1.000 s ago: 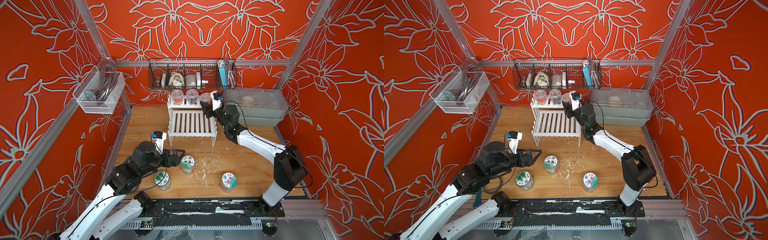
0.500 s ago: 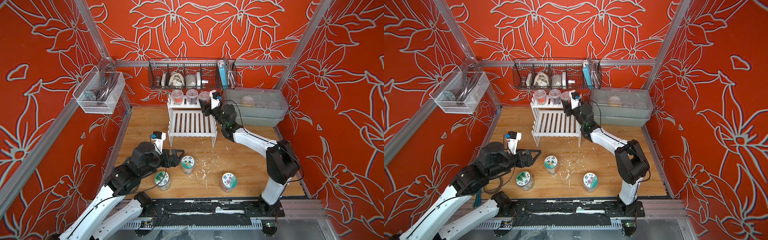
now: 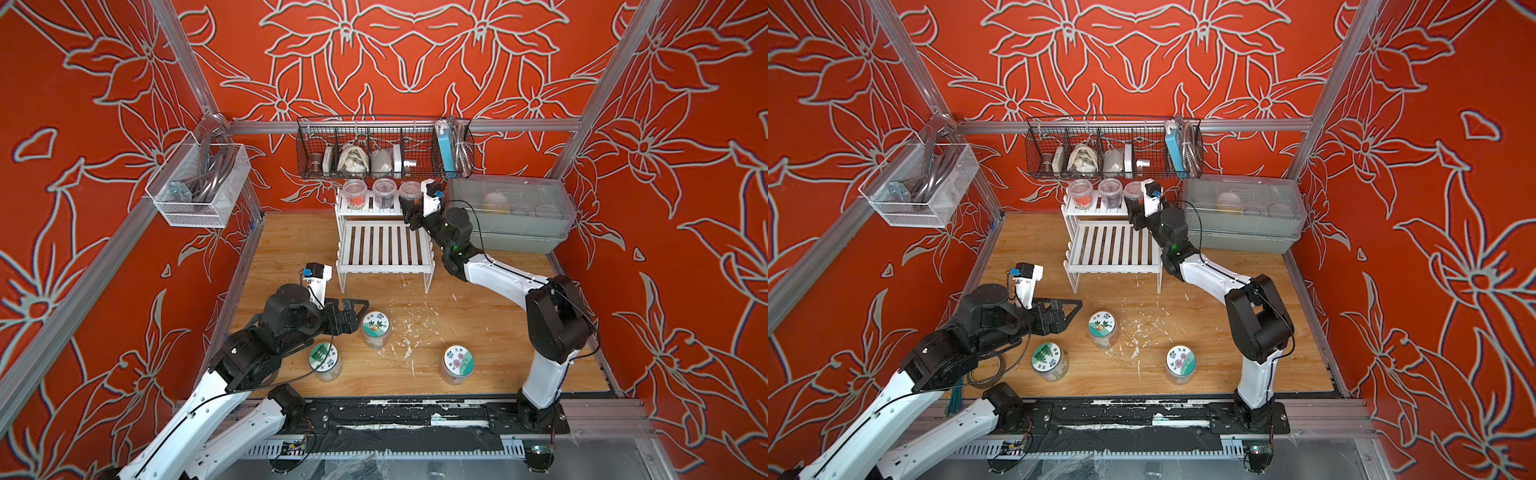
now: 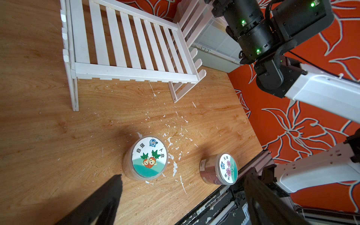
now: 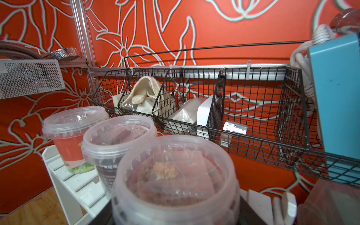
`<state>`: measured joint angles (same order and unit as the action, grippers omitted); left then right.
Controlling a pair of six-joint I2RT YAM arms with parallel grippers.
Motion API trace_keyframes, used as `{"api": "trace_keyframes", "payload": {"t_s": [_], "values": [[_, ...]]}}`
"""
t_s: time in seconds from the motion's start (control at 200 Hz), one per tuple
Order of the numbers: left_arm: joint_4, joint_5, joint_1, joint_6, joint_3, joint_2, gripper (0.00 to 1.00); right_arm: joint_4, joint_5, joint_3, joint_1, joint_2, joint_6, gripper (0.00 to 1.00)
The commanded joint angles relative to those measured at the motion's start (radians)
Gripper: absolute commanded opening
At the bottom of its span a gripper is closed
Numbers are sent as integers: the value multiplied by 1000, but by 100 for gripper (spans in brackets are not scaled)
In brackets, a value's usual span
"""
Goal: Place the seed container on the shelf
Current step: Place the seed jar on the shelf.
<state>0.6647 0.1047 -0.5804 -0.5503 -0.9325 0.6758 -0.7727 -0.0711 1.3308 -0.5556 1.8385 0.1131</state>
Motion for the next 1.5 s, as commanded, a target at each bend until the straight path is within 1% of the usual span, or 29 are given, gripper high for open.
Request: {"api": "trace_keyframes", "payload": {"t_s": [0.0, 0.586, 0.866, 1.081, 1.496], "values": [[-4, -16, 10, 14, 8, -10, 97, -31, -6, 33, 15, 29, 18, 64], [-18, -20, 11, 17, 8, -6, 97, -20, -20, 28, 20, 31, 17, 76], [-22, -19, 12, 17, 6, -7, 97, 4, -23, 23, 20, 19, 16, 77], [-22, -16, 12, 16, 5, -7, 97, 19, -22, 21, 20, 3, 4, 82], [-22, -14, 12, 15, 8, -16, 97, 50, 8, 2, 21, -28, -22, 84]]}}
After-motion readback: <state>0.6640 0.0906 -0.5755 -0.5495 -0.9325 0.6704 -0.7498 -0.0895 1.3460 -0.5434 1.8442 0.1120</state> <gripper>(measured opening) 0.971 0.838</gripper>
